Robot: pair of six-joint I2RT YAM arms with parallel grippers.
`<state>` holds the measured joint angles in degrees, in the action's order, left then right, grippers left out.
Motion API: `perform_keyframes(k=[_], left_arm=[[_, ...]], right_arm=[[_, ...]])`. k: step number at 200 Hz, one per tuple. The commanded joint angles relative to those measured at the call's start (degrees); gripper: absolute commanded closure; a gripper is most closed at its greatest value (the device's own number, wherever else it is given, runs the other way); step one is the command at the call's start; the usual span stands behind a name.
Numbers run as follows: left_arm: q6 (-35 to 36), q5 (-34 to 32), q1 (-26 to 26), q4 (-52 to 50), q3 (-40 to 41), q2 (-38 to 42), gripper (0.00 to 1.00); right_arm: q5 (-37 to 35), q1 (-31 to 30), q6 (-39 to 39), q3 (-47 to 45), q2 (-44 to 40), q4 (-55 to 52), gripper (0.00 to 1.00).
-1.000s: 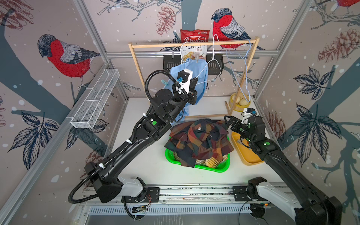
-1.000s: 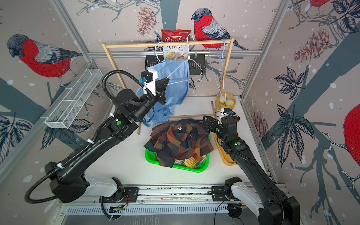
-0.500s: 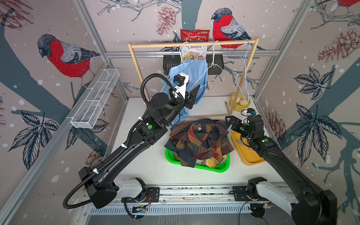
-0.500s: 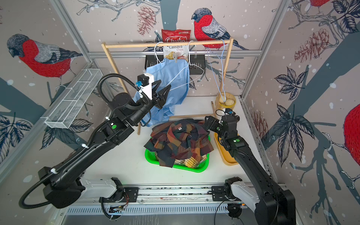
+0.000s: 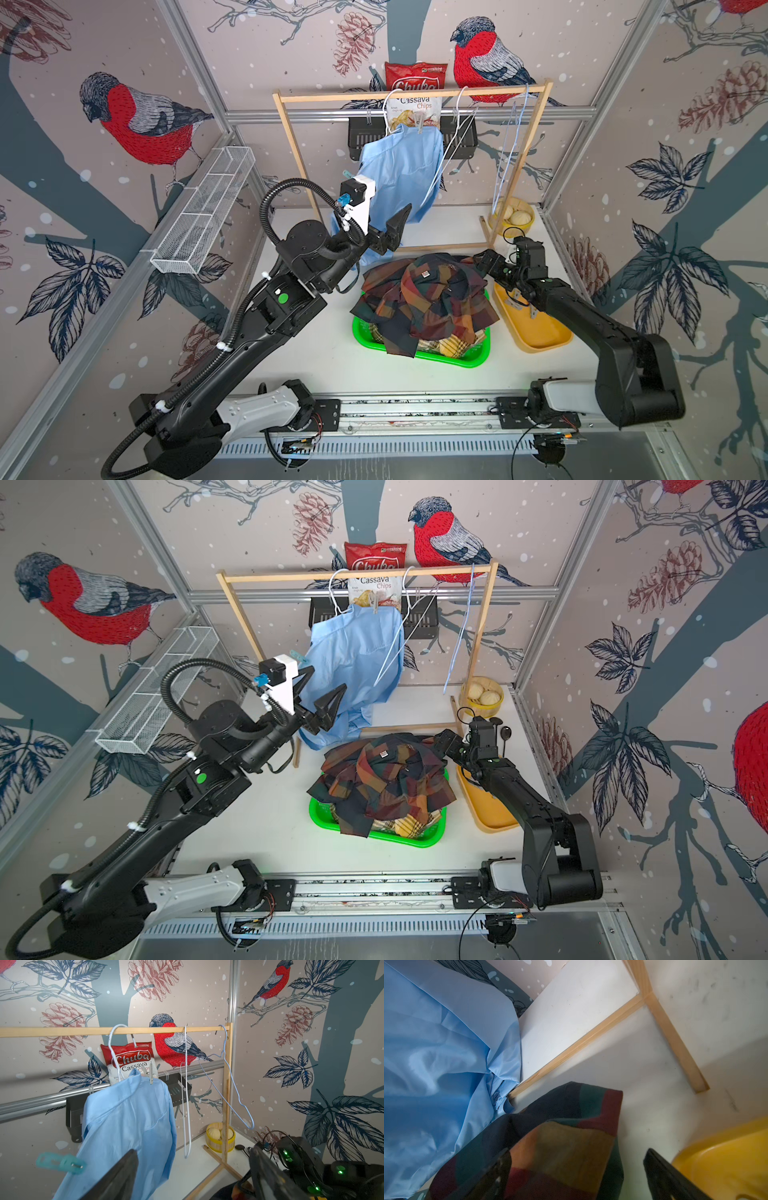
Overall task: Remove the clothespins securing long-sleeve shirts to the hanger
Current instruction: Place the hanger on the clothesline, then adjust the long-sleeve shirt at the bin.
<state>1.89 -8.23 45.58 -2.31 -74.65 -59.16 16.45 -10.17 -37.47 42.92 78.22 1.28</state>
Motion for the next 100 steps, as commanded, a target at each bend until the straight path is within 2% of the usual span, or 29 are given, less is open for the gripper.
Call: perform_keyframes(k=[1,9,24,40,70,100], left_arm=[[-2.35,-1.61,-0.05,-5.24,5.6,3.92,0.18],[-3.57,-1.48,-0.06,-5.59,8.59,5.79,0.19],[-5.94,-1.28,-0.13,-6.52,13.35,8.4,0.19],[-8.28,-1.46,-0.05,-7.18,17.15,10.78,0.18],[-10.61,-2.2,-0.06,-7.21,22.51,14.47,0.19],[-10.34,-4.59,-0.06,-8.67,23.56,15.47,0.2]], right_arm=[[3.36,-0.82,-1.07,0.33,1.68,6.29,0.0],[4.51,-1.02,-1.35,0.32,2.51,7.63,0.03],[6.14,-1.8,-1.96,0.65,3.76,9.75,0.15],[7.47,-3.08,-2.25,1.07,3.97,11.32,0.33],[6.89,-6.28,-1.4,2.2,0.58,9.8,0.75],[2.93,-12.63,0.55,5.9,-5.72,2.67,0.98]])
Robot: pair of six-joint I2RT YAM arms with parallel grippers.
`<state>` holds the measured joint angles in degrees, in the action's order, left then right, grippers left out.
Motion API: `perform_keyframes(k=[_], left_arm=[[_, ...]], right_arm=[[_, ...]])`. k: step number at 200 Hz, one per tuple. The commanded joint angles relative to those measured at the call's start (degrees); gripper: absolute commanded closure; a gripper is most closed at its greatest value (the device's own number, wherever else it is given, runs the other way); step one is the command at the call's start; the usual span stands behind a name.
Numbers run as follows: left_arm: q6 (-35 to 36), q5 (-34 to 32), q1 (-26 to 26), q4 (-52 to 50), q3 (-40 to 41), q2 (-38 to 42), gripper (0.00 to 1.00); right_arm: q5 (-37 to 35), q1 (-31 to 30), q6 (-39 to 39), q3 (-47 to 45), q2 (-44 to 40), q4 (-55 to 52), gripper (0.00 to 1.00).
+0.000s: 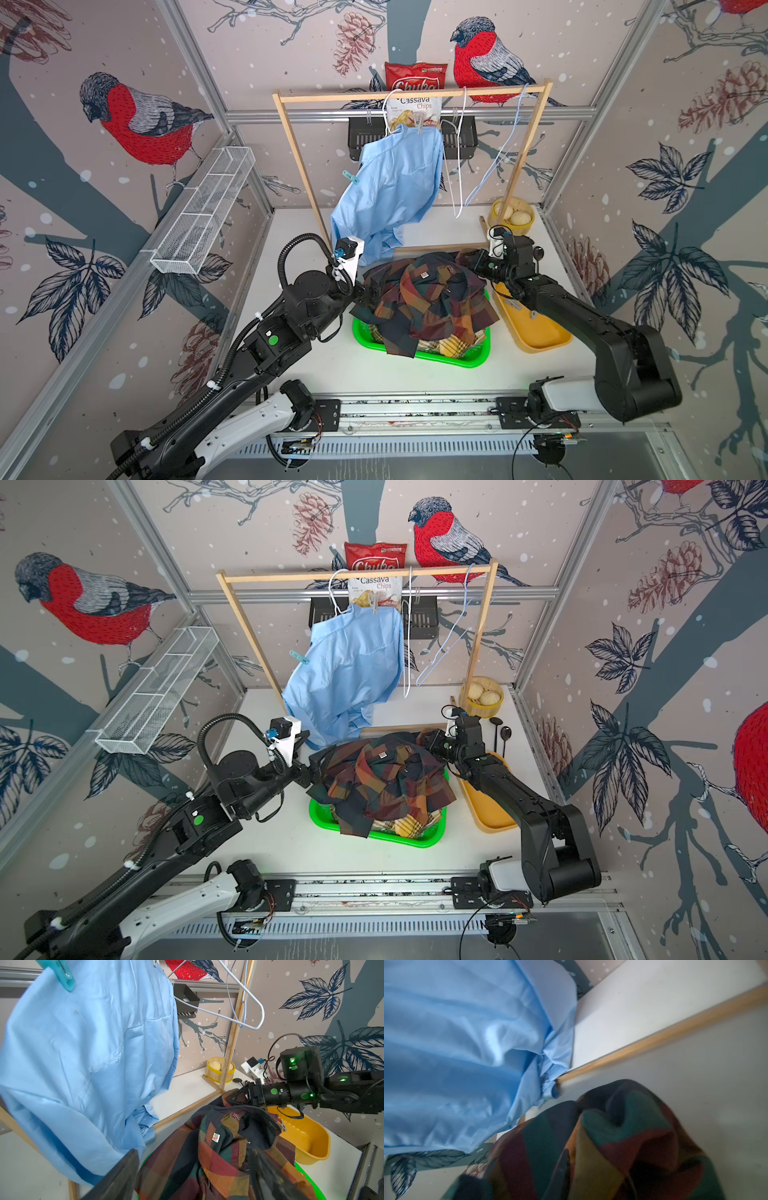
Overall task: Remove the clothespins securing long-sleeve shirts to the hanger
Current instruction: Adjust the long-sleeve shirt at the bin.
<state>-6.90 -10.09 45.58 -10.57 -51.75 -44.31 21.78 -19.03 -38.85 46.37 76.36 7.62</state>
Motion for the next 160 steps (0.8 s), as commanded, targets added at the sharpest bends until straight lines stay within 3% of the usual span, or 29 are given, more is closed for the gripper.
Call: perform_keyframes(k=[1,58,115,137,160], left_arm=[[-1.55,-2.83,-0.06,-0.41,0.67,0.68,0.2],[-1.85,-10.16,-0.25,-2.25,0.19,0.35,0.2],[-2.86,-12.41,-2.54,-2.07,-0.2,0.12,0.2],[-2.86,-11.21,-3.24,-1.17,0.2,-0.71,0.2],[-2.62,-9.99,-3.61,-0.56,0.33,-2.27,0.2]], right_arm=[[-2.6,-4.02,1.93,2.56,-4.03,-3.84,0.99],[-16.1,-24.23,1.75,9.72,-15.19,-11.86,1.0],[-28.98,-45.41,5.48,23.0,-11.38,-17.4,0.99],[-34.05,-46.46,5.79,21.65,-9.44,-18.0,0.98],[-30.42,-41.69,3.21,14.0,-9.54,-14.76,1.0]])
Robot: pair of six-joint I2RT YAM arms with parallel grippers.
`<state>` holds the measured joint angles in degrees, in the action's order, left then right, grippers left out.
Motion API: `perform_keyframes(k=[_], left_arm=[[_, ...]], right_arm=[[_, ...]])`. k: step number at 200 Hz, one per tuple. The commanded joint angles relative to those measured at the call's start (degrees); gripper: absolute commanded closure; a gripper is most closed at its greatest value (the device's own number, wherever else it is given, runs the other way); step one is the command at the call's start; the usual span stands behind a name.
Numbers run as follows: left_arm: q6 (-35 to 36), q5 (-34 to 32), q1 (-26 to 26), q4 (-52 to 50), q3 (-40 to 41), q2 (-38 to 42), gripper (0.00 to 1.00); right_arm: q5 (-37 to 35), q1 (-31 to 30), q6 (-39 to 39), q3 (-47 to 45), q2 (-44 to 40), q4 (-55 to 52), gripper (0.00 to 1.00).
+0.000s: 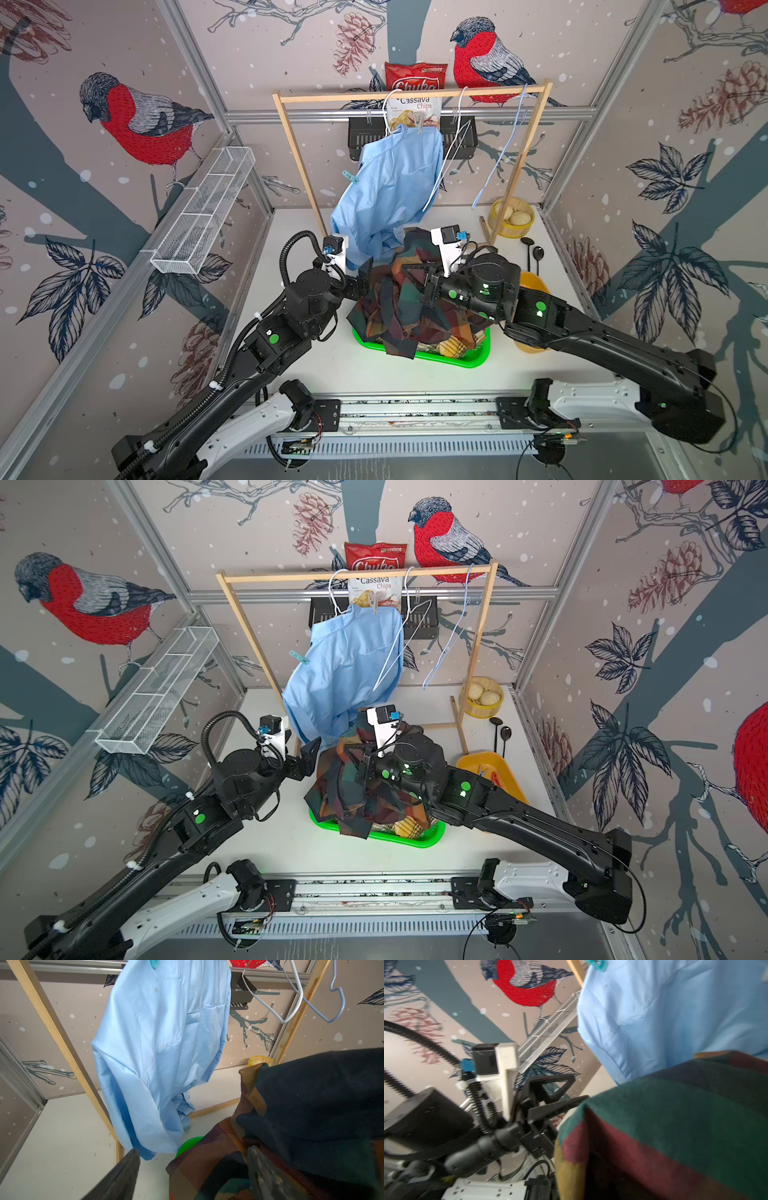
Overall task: Remove the clothespins securing long-sleeve shirts to the hanger
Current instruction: Adjust the long-sleeve shirt at the bin.
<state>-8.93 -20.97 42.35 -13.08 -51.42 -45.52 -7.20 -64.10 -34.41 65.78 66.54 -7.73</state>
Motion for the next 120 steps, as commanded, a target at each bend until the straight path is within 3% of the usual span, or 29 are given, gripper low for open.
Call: perform_keyframes(k=[1,37,83,120], left_arm=[[-0.58,0.91,-0.4,2.03,0.0,-1.16,0.2],[-0.89,4.66,-0.5,3.28,0.5,-4.14,0.2],[-5.61,12.97,-0.17,6.01,3.61,-10.56,0.23],[-11.87,12.28,1.62,7.27,7.44,-14.51,0.24]], right_arm=[[-1.25,3.72,-1.34,-5.75,0.26,0.68,0.99],[3.93,10.27,-2.47,-15.44,2.78,3.31,1.0],[6.31,9.78,-3.97,-22.07,10.87,9.09,1.0],[10.37,11.69,-6.16,-27.66,17.94,15.02,1.0]])
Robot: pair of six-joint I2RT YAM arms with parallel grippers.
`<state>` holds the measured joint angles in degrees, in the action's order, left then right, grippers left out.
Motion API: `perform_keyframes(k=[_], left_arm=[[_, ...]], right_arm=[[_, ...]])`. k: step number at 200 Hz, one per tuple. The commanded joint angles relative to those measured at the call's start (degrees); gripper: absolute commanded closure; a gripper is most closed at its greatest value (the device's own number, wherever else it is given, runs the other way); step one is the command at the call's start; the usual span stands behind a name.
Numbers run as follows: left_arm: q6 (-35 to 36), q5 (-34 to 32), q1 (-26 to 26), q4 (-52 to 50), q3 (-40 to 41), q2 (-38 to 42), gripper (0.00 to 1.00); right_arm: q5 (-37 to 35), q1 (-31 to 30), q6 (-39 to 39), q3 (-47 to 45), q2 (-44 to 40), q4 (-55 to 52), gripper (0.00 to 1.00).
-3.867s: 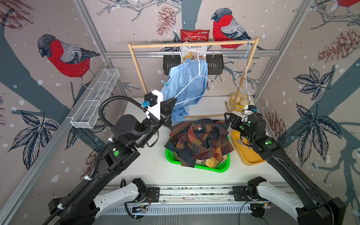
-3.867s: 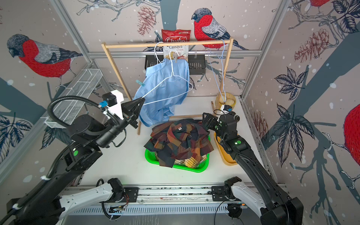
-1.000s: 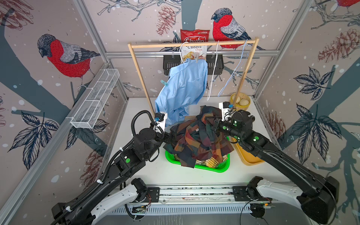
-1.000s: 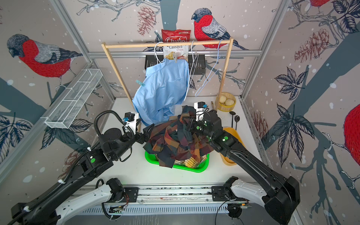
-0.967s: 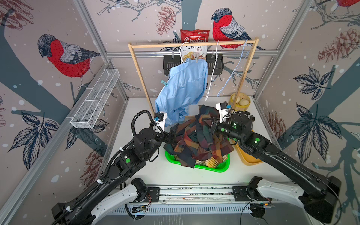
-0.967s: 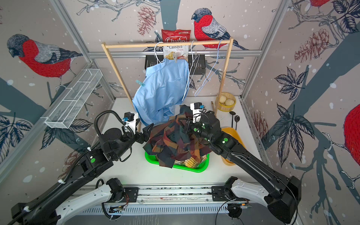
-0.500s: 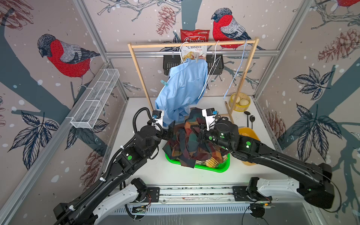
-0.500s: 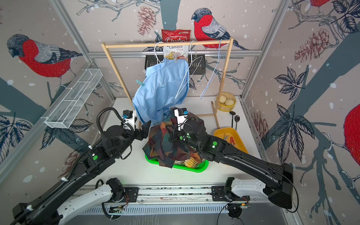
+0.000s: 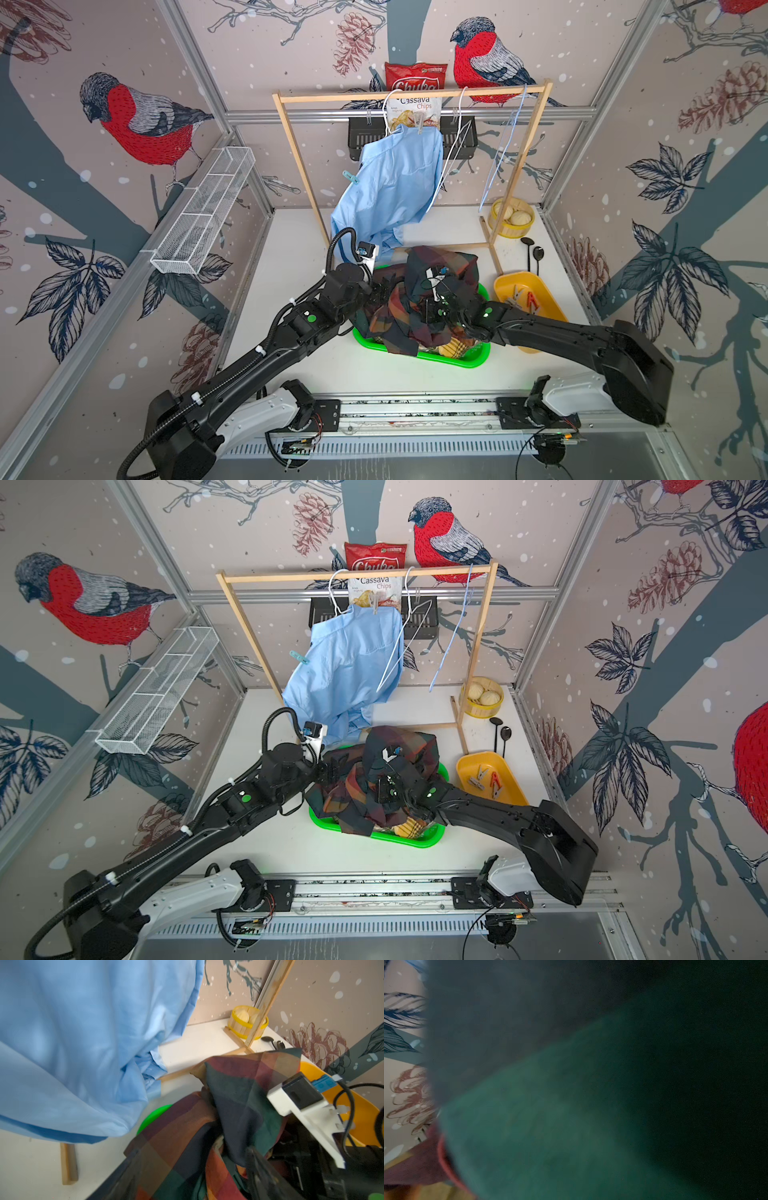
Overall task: Remove the clothespins securing long-sleeve shirts to the hanger
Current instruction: Adjust the long-sleeve shirt at the bin.
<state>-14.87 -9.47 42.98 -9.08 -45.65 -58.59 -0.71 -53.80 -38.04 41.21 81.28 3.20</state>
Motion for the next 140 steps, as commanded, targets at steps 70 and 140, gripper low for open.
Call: perform_keyframes(k=[70,140], left_arm=[[-17.68,-0.76,4.07,10.57,11.47,-9.39,0.26],[-24.79,-6.06,5.62,15.89,15.15,-17.81,0.26]], right_arm=[[7.86,9.42,0.06,-5.62,9.77,5.47,0.87],[10.55,12.06,4.1,-4.97,2.49,2.21,0.25]])
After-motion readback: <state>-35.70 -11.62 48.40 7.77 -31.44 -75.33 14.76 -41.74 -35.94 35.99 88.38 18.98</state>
